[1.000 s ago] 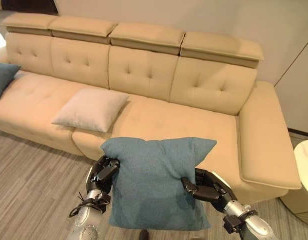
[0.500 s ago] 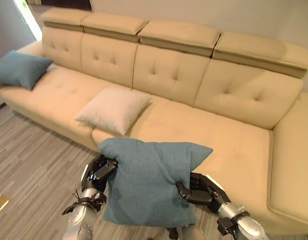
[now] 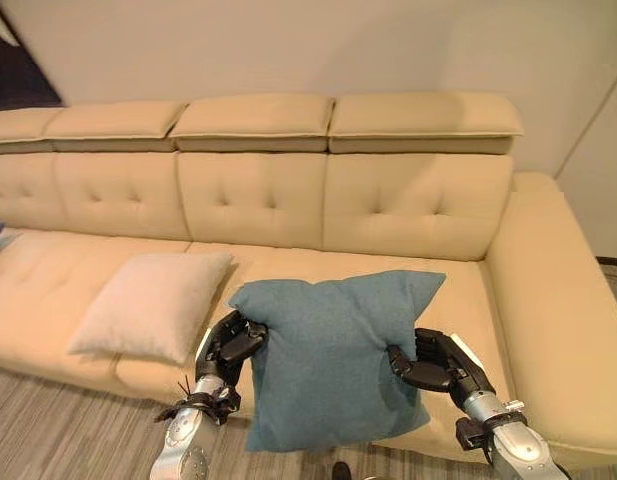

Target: Pick up all the scattered cushions and arrange them neatly on the sofa.

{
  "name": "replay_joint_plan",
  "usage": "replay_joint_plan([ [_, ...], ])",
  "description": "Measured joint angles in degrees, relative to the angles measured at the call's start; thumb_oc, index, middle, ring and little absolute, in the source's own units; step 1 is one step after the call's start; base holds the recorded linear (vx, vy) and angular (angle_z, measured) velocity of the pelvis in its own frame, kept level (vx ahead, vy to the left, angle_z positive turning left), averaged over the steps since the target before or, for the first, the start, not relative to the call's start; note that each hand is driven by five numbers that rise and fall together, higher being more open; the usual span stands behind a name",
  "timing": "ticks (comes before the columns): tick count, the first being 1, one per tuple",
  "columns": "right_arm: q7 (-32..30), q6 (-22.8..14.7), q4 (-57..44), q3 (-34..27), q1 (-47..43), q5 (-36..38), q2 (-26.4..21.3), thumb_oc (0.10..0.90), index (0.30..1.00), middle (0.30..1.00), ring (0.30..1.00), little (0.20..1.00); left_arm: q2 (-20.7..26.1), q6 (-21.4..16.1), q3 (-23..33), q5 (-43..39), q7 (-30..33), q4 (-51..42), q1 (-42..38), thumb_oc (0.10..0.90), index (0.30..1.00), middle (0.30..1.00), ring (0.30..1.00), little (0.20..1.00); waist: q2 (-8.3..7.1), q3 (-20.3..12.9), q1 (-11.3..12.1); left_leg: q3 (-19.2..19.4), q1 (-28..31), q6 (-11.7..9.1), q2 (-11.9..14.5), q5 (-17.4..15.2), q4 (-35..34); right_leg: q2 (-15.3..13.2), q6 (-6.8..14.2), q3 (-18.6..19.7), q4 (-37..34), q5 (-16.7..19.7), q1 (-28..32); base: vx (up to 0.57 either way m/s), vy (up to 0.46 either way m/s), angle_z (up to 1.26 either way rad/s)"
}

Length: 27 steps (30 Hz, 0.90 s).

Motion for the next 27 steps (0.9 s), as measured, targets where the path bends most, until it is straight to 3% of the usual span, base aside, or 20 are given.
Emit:
replay_joint_plan([
  [3,-0.90,0.00,0.40,-0.02,0.10,-1.00,0.90,0.400,0.300,0.300,0.300,0.300,0.17,0.18,-0.55,0.04,0.92,0.10,-0.68,0.400,0.300,0.300,0.300,0.300,-0.79,0.70,0.64,-2.49,-1.57,1.10,-0.10,3.21,-9.03,0.13,0.76,3.57,-1.69,0.18,2.02,0.22,0.109,-0.67],
  [6,-0.97,-0.01,0.47,0.00,0.93,-1.00,1.27,0.400,0.300,0.300,0.300,0.300,0.36,0.32,-0.81,1.23,1.12,0.20,-0.80,0.400,0.300,0.300,0.300,0.300,-0.22,0.88,0.44,-3.06,-1.74,2.13,-0.39,8.08,-14.98,0.07,2.34,5.47,-2.71,-0.79,4.04,0.24,0.176,-0.39],
  [8,-0.97,-0.02,0.46,-0.10,1.56,-0.99,1.15,0.400,0.300,0.300,0.300,0.300,0.31,0.44,-1.29,2.28,1.14,0.20,-0.79,0.400,0.300,0.300,0.300,0.300,1.72,0.64,0.35,-3.26,-0.08,2.77,-0.31,14.33,-19.26,0.79,3.82,5.91,-2.68,-2.03,4.88,0.22,0.179,-0.16],
  [9,-0.98,-0.03,1.07,-0.56,1.80,-1.01,1.64,0.400,0.300,0.300,0.300,0.300,0.66,0.54,-2.41,2.28,1.20,0.26,-0.98,0.400,0.300,0.300,0.300,0.300,2.65,0.50,0.19,-3.74,1.33,4.07,-0.27,16.86,-21.71,0.67,4.39,5.93,-2.31,-3.29,5.19,0.22,0.174,0.02],
  [12,-1.08,-0.02,1.83,-0.90,2.55,-1.00,2.37,0.400,0.300,0.300,0.300,0.300,1.15,1.15,-2.96,2.48,2.26,0.08,-0.99,0.400,0.300,0.300,0.300,0.300,3.16,0.44,0.30,-2.62,5.88,6.22,-3.78,18.58,-28.40,-3.08,7.59,6.09,-0.60,-6.19,5.73,0.20,0.172,0.01],
  [15,-0.66,-0.02,1.83,-0.57,2.65,-1.01,3.82,0.400,0.300,0.300,0.300,0.300,2.22,1.19,-2.81,3.31,2.30,-0.19,-1.36,0.400,0.300,0.300,0.300,0.300,3.25,0.38,0.52,-2.58,7.60,7.11,-6.31,18.83,-30.48,-5.68,9.86,5.96,-0.21,-7.68,6.47,0.13,0.157,0.06],
  [18,-0.60,0.00,2.06,0.44,2.27,-2.32,4.52,0.400,0.300,0.300,0.300,0.300,3.34,1.25,-2.83,3.43,3.08,-0.27,-1.91,0.400,0.300,0.300,0.300,0.300,3.48,0.51,1.14,-2.49,8.50,8.04,-6.67,18.35,-30.49,-6.23,12.35,5.97,5.08,-9.59,4.51,0.04,0.120,-0.05],
  [21,-0.60,0.00,2.14,0.70,1.06,-4.25,4.72,0.400,0.300,0.300,0.300,0.300,4.47,1.22,-2.68,3.51,3.43,-0.34,-2.36,0.400,0.300,0.300,0.300,0.300,3.55,1.09,2.29,0.57,9.70,9.80,-5.47,17.06,-30.55,-5.44,15.95,4.94,21.70,-11.43,-3.76,0.08,0.067,-0.46],
  [22,-0.61,-0.02,2.15,0.31,1.03,-4.68,5.01,0.400,0.300,0.300,0.300,0.300,4.59,1.23,-2.81,4.27,3.43,-0.28,-2.70,0.400,0.300,0.300,0.300,0.300,3.21,1.61,2.28,1.02,10.63,10.72,-5.06,16.18,-30.57,-6.77,17.88,2.28,30.08,-12.29,-7.31,0.14,-0.040,-0.30],
  [23,-0.64,-0.02,2.17,0.03,1.23,-4.79,5.24,0.400,0.300,0.300,0.300,0.300,4.41,1.24,-2.89,4.54,3.43,-0.26,-2.73,0.400,0.300,0.300,0.300,0.300,2.95,1.89,1.93,1.18,10.92,10.61,-5.32,15.89,-30.54,-8.70,17.35,0.10,31.76,-13.35,-8.47,0.15,-0.091,-0.17],
  [26,-0.63,-0.01,2.13,-0.45,1.43,-4.65,5.38,0.400,0.300,0.300,0.300,0.300,4.33,1.25,-3.65,4.54,3.41,-0.30,-2.85,0.400,0.300,0.300,0.300,0.300,2.81,1.92,1.46,1.73,10.42,10.15,-5.42,15.23,-30.54,-16.06,15.68,-0.87,21.77,-11.75,-9.95,0.19,-0.182,-0.19],
  [27,-0.60,-0.01,2.13,-0.28,1.45,-4.60,5.38,0.400,0.300,0.300,0.300,0.300,4.39,1.25,-3.67,4.56,3.40,-0.29,-2.86,0.400,0.300,0.300,0.300,0.300,2.75,1.96,1.22,1.54,10.20,9.94,-5.36,15.19,-30.57,-17.31,15.70,-0.48,18.01,-10.60,-9.96,0.29,-0.338,-0.01],
])
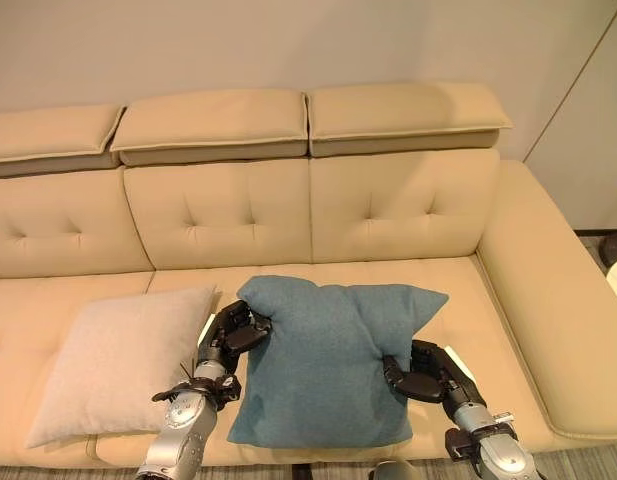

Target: Pick up all the scattered cushions and arrange them neatly on the sofa.

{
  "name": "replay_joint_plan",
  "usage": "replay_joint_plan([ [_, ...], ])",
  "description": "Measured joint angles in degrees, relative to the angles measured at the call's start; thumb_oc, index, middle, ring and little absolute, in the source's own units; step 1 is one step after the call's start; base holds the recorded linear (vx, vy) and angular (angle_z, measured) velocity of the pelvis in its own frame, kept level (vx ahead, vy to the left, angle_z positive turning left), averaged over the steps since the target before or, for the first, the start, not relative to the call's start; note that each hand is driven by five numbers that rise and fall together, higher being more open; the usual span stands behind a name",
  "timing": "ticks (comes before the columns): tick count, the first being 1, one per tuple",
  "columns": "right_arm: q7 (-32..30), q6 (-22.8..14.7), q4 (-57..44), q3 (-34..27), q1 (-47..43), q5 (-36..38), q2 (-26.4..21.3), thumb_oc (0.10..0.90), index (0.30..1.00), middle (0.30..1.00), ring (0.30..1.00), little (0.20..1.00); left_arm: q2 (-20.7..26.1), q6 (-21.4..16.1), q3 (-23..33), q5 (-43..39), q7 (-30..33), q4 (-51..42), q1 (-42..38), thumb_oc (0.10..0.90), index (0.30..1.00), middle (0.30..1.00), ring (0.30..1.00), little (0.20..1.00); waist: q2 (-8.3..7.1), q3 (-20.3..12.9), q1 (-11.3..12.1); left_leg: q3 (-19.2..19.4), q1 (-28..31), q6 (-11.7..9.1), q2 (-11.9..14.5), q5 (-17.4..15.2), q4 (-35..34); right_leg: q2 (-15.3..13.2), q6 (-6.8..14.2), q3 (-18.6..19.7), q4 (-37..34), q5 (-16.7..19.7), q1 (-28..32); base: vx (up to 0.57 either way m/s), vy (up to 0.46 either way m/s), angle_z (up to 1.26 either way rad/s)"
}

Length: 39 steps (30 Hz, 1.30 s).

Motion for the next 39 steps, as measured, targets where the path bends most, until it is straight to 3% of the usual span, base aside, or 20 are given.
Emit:
replay_joint_plan([
  [2,0.11,0.00,0.00,0.24,0.48,-0.03,0.56,0.400,0.300,0.300,0.300,0.300,0.32,0.00,-0.28,0.14,-0.01,0.02,-0.05,0.400,0.300,0.300,0.300,0.300,-0.21,0.12,-0.77,-0.95,-0.38,-1.04,0.57,0.24,0.01,-0.83,1.40,0.17,-8.98,5.76,1.23,0.23,-0.307,0.22],
  [4,0.20,0.00,0.01,0.55,1.16,-0.09,0.67,0.400,0.300,0.300,0.300,0.300,0.92,-0.01,-0.59,1.26,-0.02,0.01,-0.07,0.400,0.300,0.300,0.300,0.300,-1.38,-0.03,-0.87,-2.07,-0.02,-2.35,0.33,0.32,0.00,-0.06,0.86,1.14,-15.83,10.44,3.87,0.15,-0.192,0.42],
  [5,0.30,0.00,0.43,0.48,1.22,-0.09,0.21,0.400,0.300,0.300,0.300,0.300,0.82,0.07,-0.60,1.92,-0.01,0.24,-0.05,0.400,0.300,0.300,0.300,0.300,-1.18,0.12,-1.09,-3.62,0.37,-3.45,0.84,0.25,-0.03,0.65,1.38,1.68,-17.93,13.20,6.03,0.19,-0.264,0.46],
  [7,0.28,0.07,0.56,-0.18,1.59,-0.08,-1.76,0.400,0.300,0.300,0.300,0.300,-0.50,0.11,-1.48,2.41,-0.02,-0.37,0.67,0.400,0.300,0.300,0.300,0.300,1.08,-0.14,-0.30,-4.09,0.30,-4.35,3.53,0.08,-0.03,3.64,0.00,0.84,-20.26,14.12,7.39,0.19,-0.302,0.18],
  [9,0.04,0.06,0.56,-0.74,1.20,0.08,-3.37,0.400,0.300,0.300,0.300,0.300,-0.87,0.12,-1.59,3.48,-0.08,-0.42,0.58,0.400,0.300,0.300,0.300,0.300,1.82,-0.33,-0.92,-5.05,0.22,-5.93,5.51,0.61,-0.01,5.89,-1.02,-0.82,-22.68,14.46,9.33,0.03,-0.220,0.18],
  [11,-0.14,0.05,0.59,-1.50,0.45,0.20,-4.08,0.400,0.300,0.300,0.300,0.300,-1.06,0.13,-1.75,4.50,-0.13,-0.44,-0.37,0.400,0.300,0.300,0.300,0.300,1.22,-0.07,-1.71,-6.34,-1.36,-7.73,6.44,0.79,2.28,6.94,-1.97,-2.41,-23.57,14.26,10.29,-0.03,-0.156,0.39],
  [14,-1.37,0.03,0.59,-2.29,-2.53,0.14,-4.82,0.400,0.300,0.300,0.300,0.300,-1.15,0.13,-2.09,4.52,-0.04,-0.49,-2.69,0.400,0.300,0.300,0.300,0.300,-0.07,0.81,-1.66,-7.94,-6.53,-8.34,6.48,0.62,8.67,7.16,-3.21,-4.16,-23.76,14.11,9.77,0.04,-0.046,0.35],
  [15,-1.88,-0.06,0.58,-2.44,-3.54,0.15,-5.04,0.400,0.300,0.300,0.300,0.300,-1.28,0.12,-2.12,4.51,-0.02,-0.67,-3.12,0.400,0.300,0.300,0.300,0.300,0.00,0.89,-1.76,-8.07,-6.80,-8.43,6.53,0.86,8.79,7.49,-3.60,-4.80,-23.74,14.27,9.53,0.13,0.043,0.26],
  [18,-4.92,-0.42,0.70,-2.88,-8.07,-0.77,-6.93,0.400,0.300,0.300,0.300,0.300,-1.22,0.11,-2.13,4.57,0.10,-1.97,-4.12,0.400,0.300,0.300,0.300,0.300,2.35,1.06,-1.16,-7.03,-6.51,-8.01,8.18,0.49,5.49,9.09,-4.04,-5.38,-23.75,14.16,8.28,-0.01,0.073,0.06],
  [21,-8.99,-0.69,1.09,-2.98,-18.17,-4.92,-10.76,0.400,0.300,0.300,0.300,0.300,0.92,0.02,-3.42,6.66,1.91,-4.33,-10.97,0.400,0.300,0.300,0.300,0.300,4.39,1.88,-0.04,-7.05,-12.46,-9.10,8.35,1.99,3.71,9.15,-3.88,-4.91,-23.72,16.53,1.33,-0.15,0.079,-0.04],
  [25,-15.64,-0.97,6.68,-0.88,-33.98,-8.49,-12.25,0.400,0.300,0.300,0.300,0.300,3.72,-0.35,-4.44,6.64,5.07,-4.47,-21.87,0.400,0.300,0.300,0.300,0.300,4.76,2.83,1.23,-6.87,-18.61,-8.62,7.37,6.37,-0.03,8.14,-3.76,-4.81,-23.72,19.26,-6.59,-0.21,0.054,0.01],
  [28,-20.95,-1.03,15.69,3.69,-48.02,-10.64,-15.13,0.400,0.300,0.300,0.300,0.300,6.60,-1.23,-7.47,7.32,8.37,-2.66,-32.08,0.400,0.300,0.300,0.300,0.300,4.85,3.51,2.40,-7.00,-23.48,-8.55,6.92,7.49,-0.04,7.74,-3.78,-4.79,-23.72,20.28,-11.34,-0.08,0.018,0.06],
  [31,-24.50,-1.04,20.95,8.03,-56.43,-13.81,-19.52,0.400,0.300,0.300,0.300,0.300,7.75,-2.96,-11.67,10.20,11.31,1.70,-41.88,0.400,0.300,0.300,0.300,0.300,5.25,3.80,4.28,-7.18,-25.45,-8.60,6.63,7.84,-0.02,7.50,-3.71,-5.06,-23.71,20.62,-13.10,-0.10,0.056,0.07],
  [33,-26.92,-0.92,25.61,10.82,-61.96,-15.01,-19.63,0.400,0.300,0.300,0.300,0.300,7.70,-3.69,-14.57,12.30,14.05,7.45,-48.81,0.400,0.300,0.300,0.300,0.300,5.21,3.85,4.35,-7.23,-26.22,-8.61,6.48,7.84,-0.01,7.35,-3.64,-5.00,-23.71,20.56,-13.69,-0.07,0.044,0.07],
  [37,-32.62,-0.82,31.02,12.64,-71.06,-18.20,-20.32,0.400,0.300,0.300,0.300,0.300,7.43,-3.81,-17.60,19.43,19.76,15.50,-62.07,0.400,0.300,0.300,0.300,0.300,5.10,7.92,4.09,-7.17,-27.21,-8.61,6.26,7.84,0.00,7.06,-3.63,-4.82,-23.70,20.57,-14.62,-0.06,0.032,0.03],
  [39,-34.54,-0.84,33.33,13.66,-73.93,-19.06,-20.43,0.400,0.300,0.300,0.300,0.300,7.29,-3.90,-19.44,22.76,22.04,18.88,-66.32,0.400,0.300,0.300,0.300,0.300,5.13,8.19,4.01,-6.98,-28.42,-8.61,6.17,7.84,0.00,6.92,-3.62,-4.71,-23.69,20.57,-15.90,-0.04,0.041,-0.03],
])
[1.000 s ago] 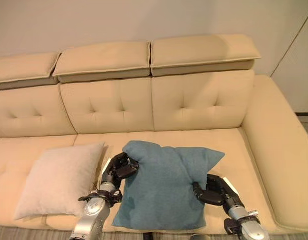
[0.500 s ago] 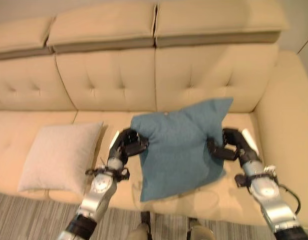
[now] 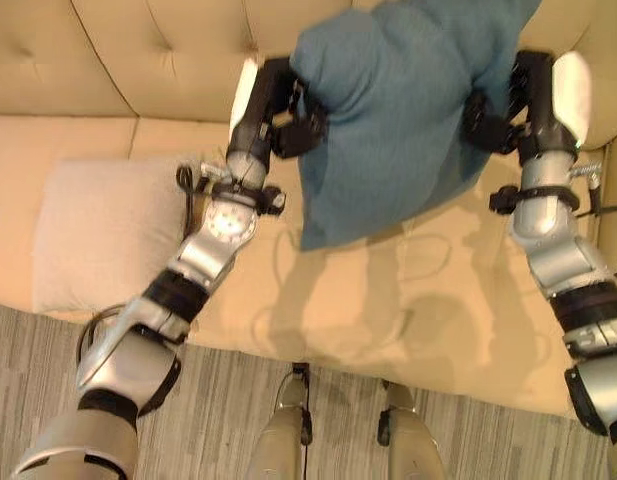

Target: Pick up all the scattered cushions and arrange them neatly on the sofa.

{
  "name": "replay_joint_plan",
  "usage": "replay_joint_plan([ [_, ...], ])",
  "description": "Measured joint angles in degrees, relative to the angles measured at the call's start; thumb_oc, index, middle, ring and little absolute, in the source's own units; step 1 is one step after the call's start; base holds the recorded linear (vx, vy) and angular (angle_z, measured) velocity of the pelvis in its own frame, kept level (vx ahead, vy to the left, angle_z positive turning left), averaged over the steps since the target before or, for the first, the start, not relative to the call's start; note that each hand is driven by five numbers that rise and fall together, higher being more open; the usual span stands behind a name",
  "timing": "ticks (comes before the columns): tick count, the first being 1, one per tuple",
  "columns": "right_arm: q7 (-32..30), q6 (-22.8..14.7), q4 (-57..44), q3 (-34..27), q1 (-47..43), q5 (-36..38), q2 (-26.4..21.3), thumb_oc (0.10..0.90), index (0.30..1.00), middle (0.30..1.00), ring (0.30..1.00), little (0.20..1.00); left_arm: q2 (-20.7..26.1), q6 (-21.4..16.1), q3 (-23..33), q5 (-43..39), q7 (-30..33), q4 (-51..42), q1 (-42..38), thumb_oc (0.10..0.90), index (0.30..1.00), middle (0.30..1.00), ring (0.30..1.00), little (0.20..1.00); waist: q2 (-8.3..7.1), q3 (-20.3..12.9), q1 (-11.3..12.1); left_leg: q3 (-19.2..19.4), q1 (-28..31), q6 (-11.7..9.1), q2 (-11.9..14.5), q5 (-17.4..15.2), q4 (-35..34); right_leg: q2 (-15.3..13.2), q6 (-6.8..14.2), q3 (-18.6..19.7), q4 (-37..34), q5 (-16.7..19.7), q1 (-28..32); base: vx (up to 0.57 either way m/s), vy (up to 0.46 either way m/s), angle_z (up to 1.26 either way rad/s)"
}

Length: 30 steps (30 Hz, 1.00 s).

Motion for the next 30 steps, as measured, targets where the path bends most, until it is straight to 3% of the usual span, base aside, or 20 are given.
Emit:
replay_joint_plan([
  [5,-5.47,0.03,0.86,0.51,-3.18,-1.56,0.02,0.400,0.300,0.300,0.300,0.300,-0.40,-0.12,-1.18,2.40,3.88,3.58,-6.43,0.400,0.300,0.300,0.300,0.300,-0.35,2.79,-0.29,1.61,-0.42,-0.01,-0.80,-0.04,1.23,-0.85,-0.01,1.54,0.01,0.03,-0.38,0.00,0.014,-0.06],
  [6,-6.44,0.03,0.69,0.34,-3.18,-2.15,0.05,0.400,0.300,0.300,0.300,0.300,-0.43,-0.25,-0.99,2.44,4.12,3.57,-6.75,0.400,0.300,0.300,0.300,0.300,-0.94,3.35,-0.60,1.66,-1.55,-0.07,-1.42,-0.12,3.57,-1.48,-0.11,1.59,0.02,0.12,-0.21,0.04,-0.017,0.22],
  [7,-7.40,0.04,0.49,-0.55,-3.24,-2.50,0.45,0.400,0.300,0.300,0.300,0.300,-0.71,-0.37,-0.16,2.54,4.22,3.56,-7.08,0.400,0.300,0.300,0.300,0.300,-2.05,4.06,-1.26,1.87,-5.73,-0.16,-2.72,-1.32,11.16,-3.06,-0.22,1.69,0.05,0.50,-0.15,0.03,-0.012,0.32],
  [8,-8.07,0.09,0.24,-1.44,-3.22,-2.99,0.84,0.400,0.300,0.300,0.300,0.300,-0.81,-0.50,-0.09,2.65,4.39,3.58,-7.29,0.400,0.300,0.300,0.300,0.300,-2.75,4.49,-1.73,1.95,-7.28,0.61,-3.71,-3.31,10.72,-3.86,-0.24,2.18,0.10,0.53,-0.05,0.04,-0.019,0.13],
  [9,-8.45,0.19,-0.57,-2.39,-3.18,-4.10,1.04,0.400,0.300,0.300,0.300,0.300,-0.85,-0.54,-0.07,3.17,4.64,3.61,-7.38,0.400,0.300,0.300,0.300,0.300,-2.18,4.56,-1.35,2.07,-4.20,2.20,-2.85,2.39,-0.62,-2.83,-0.11,2.75,0.13,0.43,-0.27,0.02,-0.006,-0.26],
  [10,-8.57,0.47,-1.48,-2.60,-3.09,-4.55,1.13,0.400,0.300,0.300,0.300,0.300,-0.58,-0.54,-0.07,3.58,5.02,3.63,-7.47,0.400,0.300,0.300,0.300,0.300,-1.68,4.71,-0.73,2.67,-3.52,2.20,-1.58,6.92,-0.38,-1.70,0.45,3.41,0.17,0.01,-0.25,0.03,-0.012,-0.43],
  [11,-9.12,0.54,-2.89,-3.85,-3.04,-5.57,1.04,0.400,0.300,0.300,0.300,0.300,-0.37,-0.55,0.19,4.06,5.50,3.63,-8.33,0.400,0.300,0.300,0.300,0.300,-1.68,5.61,-1.61,2.94,-3.30,2.89,-1.49,4.90,-0.25,-1.61,1.13,3.79,0.65,-0.55,-0.34,0.02,-0.006,-0.32],
  [13,-9.80,0.56,-4.48,-6.22,-3.04,-6.51,0.91,0.400,0.300,0.300,0.300,0.300,-0.51,-0.79,0.32,4.10,5.51,3.60,-9.47,0.400,0.300,0.300,0.300,0.300,-1.51,8.04,-1.70,2.76,-2.49,3.16,-1.36,5.10,-0.23,-1.84,2.20,4.39,5.57,-1.43,-2.63,0.01,-0.019,-0.16],
  [14,-10.77,0.56,-5.12,-7.61,-2.97,-7.82,0.86,0.400,0.300,0.300,0.300,0.300,-0.62,-1.05,-0.10,4.10,5.26,3.64,-9.58,0.400,0.300,0.300,0.300,0.300,-0.83,8.96,-2.28,2.26,-2.41,3.42,-1.92,5.30,-0.22,-2.00,2.91,4.86,4.79,-3.09,-4.12,0.02,-0.031,0.14],
  [15,-11.29,0.59,-5.18,-8.00,-2.98,-8.43,0.56,0.400,0.300,0.300,0.300,0.300,-0.62,-1.13,-0.33,4.12,4.87,3.63,-9.84,0.400,0.300,0.300,0.300,0.300,-1.26,9.25,-3.55,2.25,-2.38,3.38,-3.71,5.27,-0.22,-2.94,2.23,4.63,1.28,1.75,-2.08,0.02,-0.022,0.22],
  [18,-11.86,1.10,-7.13,-9.20,-2.97,-10.27,0.26,0.400,0.300,0.300,0.300,0.300,0.85,-1.25,-0.03,4.13,4.91,2.16,-10.82,0.400,0.300,0.300,0.300,0.300,-2.14,12.00,-3.28,3.02,-0.61,3.58,-3.82,4.88,-0.24,-3.21,2.19,4.52,0.40,1.68,-0.20,0.03,-0.040,0.00],
  [21,-11.92,1.80,-7.59,-9.50,-2.38,-11.12,0.25,0.400,0.300,0.300,0.300,0.300,0.84,-1.25,-0.49,4.24,5.05,2.23,-11.01,0.400,0.300,0.300,0.300,0.300,-2.21,12.14,-3.61,3.08,0.60,3.58,-3.42,4.89,-0.25,-2.98,2.19,4.60,0.88,1.68,0.57,0.01,-0.015,-0.04],
  [22,-12.19,2.09,-8.54,-9.85,-2.33,-11.14,0.25,0.400,0.300,0.300,0.300,0.300,0.93,-1.25,-0.47,4.25,5.14,2.24,-11.40,0.453,0.380,0.380,0.380,0.380,-2.21,12.14,-4.22,3.08,0.60,3.58,-3.44,4.89,-0.25,-2.86,2.19,4.61,0.88,1.68,0.59,0.00,0.000,0.00],
  [23,-12.90,2.14,-8.81,-10.02,-2.34,-11.29,0.25,0.400,0.300,0.300,0.300,0.300,0.92,-1.25,-0.52,4.26,5.20,2.32,-11.72,0.552,0.528,0.528,0.528,0.528,-2.21,12.14,-4.71,3.08,0.60,3.58,-3.47,4.89,-0.25,-2.85,2.18,4.62,0.88,1.68,0.61,0.00,0.000,0.00],
  [24,-13.65,2.28,-8.80,-10.44,-2.32,-11.32,0.25,0.400,0.300,0.300,0.300,0.300,0.80,-1.25,-1.15,4.29,5.15,2.72,-12.41,0.734,0.801,0.801,0.801,0.801,-2.21,12.14,-5.10,3.09,0.63,3.58,-3.50,4.89,-0.25,-2.83,2.16,4.64,0.92,1.70,0.60,0.00,0.000,0.00],
  [25,-14.15,2.38,-8.80,-10.76,-2.26,-11.31,0.26,0.400,0.300,0.300,0.300,0.300,0.69,-1.25,-1.58,4.67,5.15,3.14,-12.83,0.800,0.900,0.900,0.900,0.900,-2.21,12.14,-5.37,3.10,0.63,3.58,-3.54,4.88,-0.26,-2.84,2.16,4.65,0.91,1.70,0.55,0.00,-0.008,-0.03],
  [26,-14.68,2.39,-8.80,-11.13,-2.21,-11.30,0.26,0.530,0.495,0.495,0.495,0.495,0.47,-1.25,-1.73,5.40,5.18,3.56,-13.03,0.800,0.900,0.900,0.900,0.900,-2.21,12.14,-5.79,3.13,0.59,3.62,-3.55,4.84,-0.26,-2.83,2.16,4.69,0.91,1.70,0.44,0.00,-0.010,-0.05],
  [27,-14.99,2.46,-8.79,-11.23,-2.22,-11.28,0.27,0.573,0.559,0.559,0.559,0.559,0.32,-1.25,-1.83,6.01,5.16,4.03,-13.09,0.800,0.900,0.900,0.900,0.900,-2.21,12.14,-6.09,3.15,0.58,3.82,-3.53,4.67,-0.26,-2.78,2.16,4.72,0.91,1.70,0.36,0.00,-0.018,-0.10],
  [28,-15.14,2.58,-8.73,-11.31,-2.21,-11.26,0.27,0.800,0.900,0.900,0.900,0.900,0.24,-1.24,-2.14,6.45,5.06,4.60,-13.11,0.800,0.900,0.900,0.900,0.900,-2.21,12.14,-6.38,3.44,0.60,3.96,-3.38,4.27,-0.26,-2.65,2.16,4.86,0.91,1.70,0.24,0.00,-0.008,-0.12],
  [30,-15.73,2.82,-8.52,-11.33,-1.91,-11.20,0.27,0.800,0.900,0.900,0.900,0.900,-0.92,-1.23,-2.29,7.59,5.09,6.32,-13.35,0.800,0.900,0.900,0.900,0.900,-2.21,12.13,-6.55,4.09,0.66,3.92,-2.91,3.22,-0.27,-2.22,2.12,5.29,0.90,1.73,-0.07,0.00,-0.006,-0.17],
])
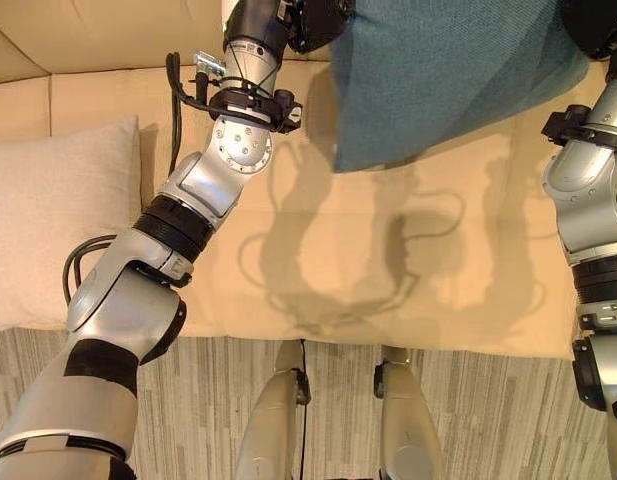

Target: Pick up all the scattered cushions and arrange them neatly on the sofa.

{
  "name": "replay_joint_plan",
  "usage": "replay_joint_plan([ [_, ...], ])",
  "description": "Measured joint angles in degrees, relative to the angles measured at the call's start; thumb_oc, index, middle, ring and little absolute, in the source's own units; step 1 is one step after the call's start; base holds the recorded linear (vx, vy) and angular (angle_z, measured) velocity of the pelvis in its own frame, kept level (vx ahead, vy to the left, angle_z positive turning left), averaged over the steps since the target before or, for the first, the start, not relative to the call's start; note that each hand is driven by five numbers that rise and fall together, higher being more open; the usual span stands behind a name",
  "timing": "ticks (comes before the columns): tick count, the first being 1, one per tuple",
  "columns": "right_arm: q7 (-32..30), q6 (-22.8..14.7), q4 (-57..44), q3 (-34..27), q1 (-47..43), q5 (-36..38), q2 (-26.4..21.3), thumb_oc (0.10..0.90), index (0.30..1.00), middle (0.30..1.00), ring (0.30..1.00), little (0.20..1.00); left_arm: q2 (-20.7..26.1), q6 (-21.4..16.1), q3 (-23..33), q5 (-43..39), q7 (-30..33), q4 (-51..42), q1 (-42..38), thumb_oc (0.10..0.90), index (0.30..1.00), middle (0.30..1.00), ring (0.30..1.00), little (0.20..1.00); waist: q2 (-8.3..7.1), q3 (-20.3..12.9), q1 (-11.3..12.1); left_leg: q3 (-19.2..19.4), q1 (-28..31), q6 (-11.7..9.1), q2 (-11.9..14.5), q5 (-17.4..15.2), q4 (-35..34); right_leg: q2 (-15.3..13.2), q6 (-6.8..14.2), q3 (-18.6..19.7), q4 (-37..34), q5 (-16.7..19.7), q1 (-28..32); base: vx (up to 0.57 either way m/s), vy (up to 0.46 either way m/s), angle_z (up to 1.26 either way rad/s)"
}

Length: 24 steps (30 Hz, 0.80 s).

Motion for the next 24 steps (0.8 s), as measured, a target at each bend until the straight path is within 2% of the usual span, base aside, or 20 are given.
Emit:
replay_joint_plan([
  [3,-1.24,0.19,0.07,-0.86,0.75,0.06,0.08,0.800,0.900,0.900,0.900,0.900,-0.76,0.39,-0.07,3.94,0.06,1.31,0.01,0.800,0.900,0.900,0.900,0.900,0.00,0.00,-0.22,0.77,-0.55,-0.01,0.15,-0.66,-0.01,0.18,-0.20,1.07,-0.01,0.24,-1.15,0.01,-0.007,-0.16],
  [8,-2.65,0.38,0.27,-2.64,4.81,0.40,0.95,0.800,0.900,0.900,0.900,0.900,-0.84,3.29,-0.17,11.43,0.79,2.52,0.06,0.800,0.900,0.900,0.900,0.900,-0.02,-0.01,-1.11,1.38,-0.78,-0.08,0.25,-0.58,-0.01,0.41,-0.27,2.22,-0.04,0.67,-1.78,0.01,-0.002,-0.08],
  [14,-3.22,-0.37,0.26,-3.02,7.97,0.77,1.03,0.800,0.900,0.900,0.900,0.900,-0.70,5.43,-0.20,16.95,2.87,2.54,0.10,0.800,0.900,0.900,0.900,0.900,-0.04,-0.02,-1.52,1.73,0.30,-0.07,0.76,-0.65,-0.01,0.84,-0.43,2.30,-0.04,0.80,-1.02,0.01,-0.002,-0.06],
  [20,-3.32,-4.58,-0.17,-4.77,12.57,1.53,1.08,0.800,0.900,0.900,0.900,0.900,0.49,6.49,0.08,17.26,3.11,2.40,0.32,0.800,0.900,0.900,0.900,0.900,-0.04,-0.03,-1.53,1.58,1.44,-0.09,1.01,-0.67,-0.01,1.06,-0.49,2.06,-0.03,0.75,0.26,0.00,-0.002,0.01],
  [24,-2.89,-8.83,-2.91,-9.91,16.19,5.24,2.48,0.800,0.900,0.900,0.900,0.900,0.58,6.37,2.65,16.70,3.37,-0.98,2.42,0.800,0.900,0.900,0.900,0.900,-0.06,-0.04,-1.43,1.13,1.76,-0.17,0.99,-0.73,-0.02,1.07,-0.67,1.91,-0.04,0.59,0.80,0.02,-0.003,0.04],
])
